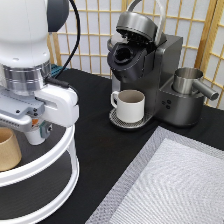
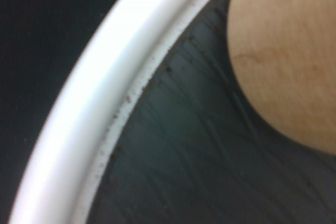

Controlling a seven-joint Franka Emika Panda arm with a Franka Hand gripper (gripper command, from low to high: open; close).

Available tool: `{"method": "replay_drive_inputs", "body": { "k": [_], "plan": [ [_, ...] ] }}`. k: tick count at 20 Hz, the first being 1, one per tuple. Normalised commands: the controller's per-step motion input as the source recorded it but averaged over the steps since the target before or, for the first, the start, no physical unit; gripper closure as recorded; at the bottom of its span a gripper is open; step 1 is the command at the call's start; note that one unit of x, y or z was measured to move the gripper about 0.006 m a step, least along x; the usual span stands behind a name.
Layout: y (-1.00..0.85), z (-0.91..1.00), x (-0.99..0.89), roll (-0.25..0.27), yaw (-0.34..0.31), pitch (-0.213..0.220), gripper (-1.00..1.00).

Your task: Make coffee

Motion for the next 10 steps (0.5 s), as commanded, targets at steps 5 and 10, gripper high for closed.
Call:
{"method": "replay_drive_inputs", "body": {
  "k": [5,10],
  "plan": [
    [0.37,0.84,0.20,-0.003,0.003,-0.034,1.00],
    [0.61,1.00,0.25,0.088,0.007,0.014,1.00]
  ]
}}
